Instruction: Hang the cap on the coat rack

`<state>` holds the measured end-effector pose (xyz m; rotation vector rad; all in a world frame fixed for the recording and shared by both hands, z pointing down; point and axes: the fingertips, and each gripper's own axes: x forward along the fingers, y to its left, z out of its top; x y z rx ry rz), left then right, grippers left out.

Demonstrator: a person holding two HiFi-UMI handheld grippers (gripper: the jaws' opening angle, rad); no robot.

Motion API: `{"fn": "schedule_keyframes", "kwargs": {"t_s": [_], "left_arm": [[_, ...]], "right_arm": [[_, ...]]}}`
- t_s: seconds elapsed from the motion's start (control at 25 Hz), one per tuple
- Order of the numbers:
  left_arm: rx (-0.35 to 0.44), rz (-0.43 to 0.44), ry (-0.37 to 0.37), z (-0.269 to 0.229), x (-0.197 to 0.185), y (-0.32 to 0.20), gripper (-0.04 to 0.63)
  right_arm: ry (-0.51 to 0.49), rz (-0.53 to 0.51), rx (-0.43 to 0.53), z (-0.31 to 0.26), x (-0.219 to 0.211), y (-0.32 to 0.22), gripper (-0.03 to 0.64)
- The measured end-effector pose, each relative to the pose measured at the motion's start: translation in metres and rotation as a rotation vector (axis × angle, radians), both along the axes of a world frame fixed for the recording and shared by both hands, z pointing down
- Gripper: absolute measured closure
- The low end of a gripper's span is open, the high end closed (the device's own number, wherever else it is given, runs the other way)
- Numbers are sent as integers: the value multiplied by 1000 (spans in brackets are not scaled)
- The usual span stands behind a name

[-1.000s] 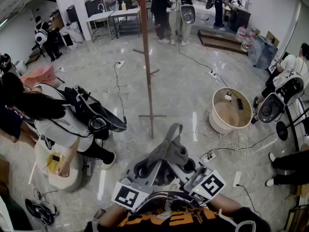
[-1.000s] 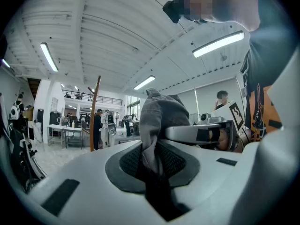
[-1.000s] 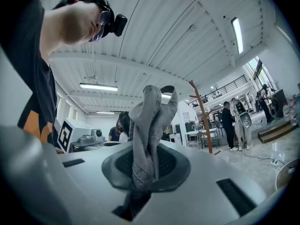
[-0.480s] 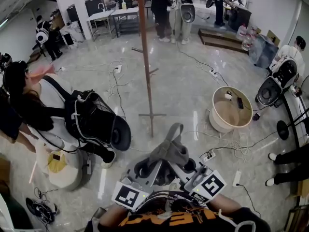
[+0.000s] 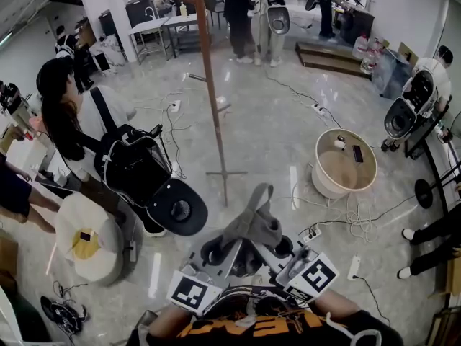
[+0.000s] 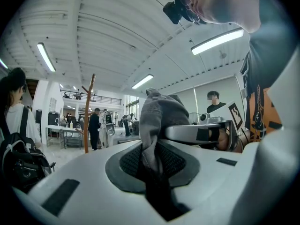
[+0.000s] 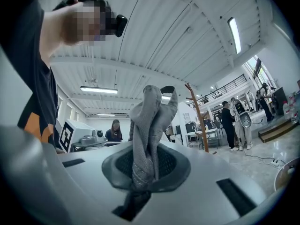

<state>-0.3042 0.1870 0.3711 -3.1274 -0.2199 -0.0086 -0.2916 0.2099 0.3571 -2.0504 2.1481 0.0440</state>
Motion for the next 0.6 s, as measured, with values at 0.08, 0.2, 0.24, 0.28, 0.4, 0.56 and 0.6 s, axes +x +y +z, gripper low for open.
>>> {"fn": "schedule_keyframes", "kwargs": {"t_s": [0.08, 0.2, 0.24, 0.28, 0.4, 0.56, 0.6], "left_arm": [[4, -4, -2, 1, 10, 7, 515], [5, -16, -6, 1, 24, 16, 515], [4, -21, -1, 0, 28, 18, 515], [2, -27, 4, -1, 33, 20, 515], [-1, -47, 10, -4, 45, 24, 515], [-2, -62, 14, -10, 64, 23, 515], [-1, -64, 13, -9, 68, 20, 515]], "right_arm": [[4, -4, -2, 1, 10, 7, 578], [11, -17, -4, 0, 24, 16, 578], [13, -22, 1, -1, 29, 18, 578], [11, -27, 8, -4, 33, 19, 578], [9, -43, 17, -10, 45, 22, 578], [4, -61, 36, -18, 63, 19, 578], [4, -64, 40, -18, 68, 16, 578]]}}
